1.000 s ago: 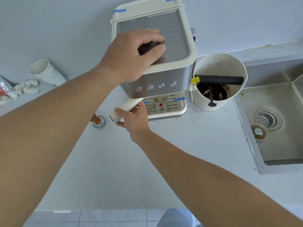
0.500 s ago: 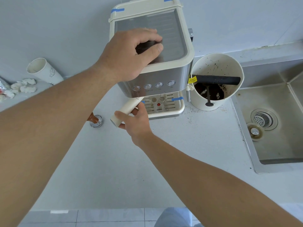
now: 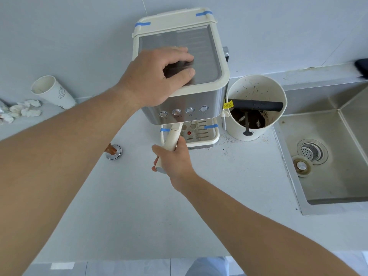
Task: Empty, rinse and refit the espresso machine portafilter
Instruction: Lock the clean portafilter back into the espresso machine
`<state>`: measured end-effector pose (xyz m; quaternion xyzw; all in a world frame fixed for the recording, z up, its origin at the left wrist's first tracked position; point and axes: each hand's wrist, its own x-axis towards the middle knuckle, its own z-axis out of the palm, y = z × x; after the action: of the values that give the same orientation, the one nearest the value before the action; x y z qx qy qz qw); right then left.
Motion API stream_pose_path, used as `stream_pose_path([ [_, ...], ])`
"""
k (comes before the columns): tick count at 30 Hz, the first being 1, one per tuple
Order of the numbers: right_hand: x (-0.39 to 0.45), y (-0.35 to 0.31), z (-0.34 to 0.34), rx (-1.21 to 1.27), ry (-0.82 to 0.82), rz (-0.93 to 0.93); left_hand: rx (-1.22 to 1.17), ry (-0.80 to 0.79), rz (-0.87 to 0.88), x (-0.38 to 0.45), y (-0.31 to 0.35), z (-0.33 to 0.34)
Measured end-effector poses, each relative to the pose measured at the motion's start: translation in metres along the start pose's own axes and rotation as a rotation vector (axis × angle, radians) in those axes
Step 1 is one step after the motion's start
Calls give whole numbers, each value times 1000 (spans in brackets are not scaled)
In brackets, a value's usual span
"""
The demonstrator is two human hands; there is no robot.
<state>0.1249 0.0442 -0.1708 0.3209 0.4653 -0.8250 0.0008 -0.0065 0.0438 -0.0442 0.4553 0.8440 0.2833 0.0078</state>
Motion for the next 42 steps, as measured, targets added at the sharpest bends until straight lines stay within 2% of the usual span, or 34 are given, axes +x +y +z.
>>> stream_pose_path([
  [4,2,-4,-11,-125,-6,53,-3,-37,10,-1,0,-2],
  [9,2,-14,-34,-158,-139,94,-11,-56,17,-1,-1,-4],
  [19,2,-32,-55,-247,-278,167,-17,-81,13,1,-6,-4],
  [42,-8,-41,-52,-248,-253,213,13,-79,13,-1,-10,-2],
])
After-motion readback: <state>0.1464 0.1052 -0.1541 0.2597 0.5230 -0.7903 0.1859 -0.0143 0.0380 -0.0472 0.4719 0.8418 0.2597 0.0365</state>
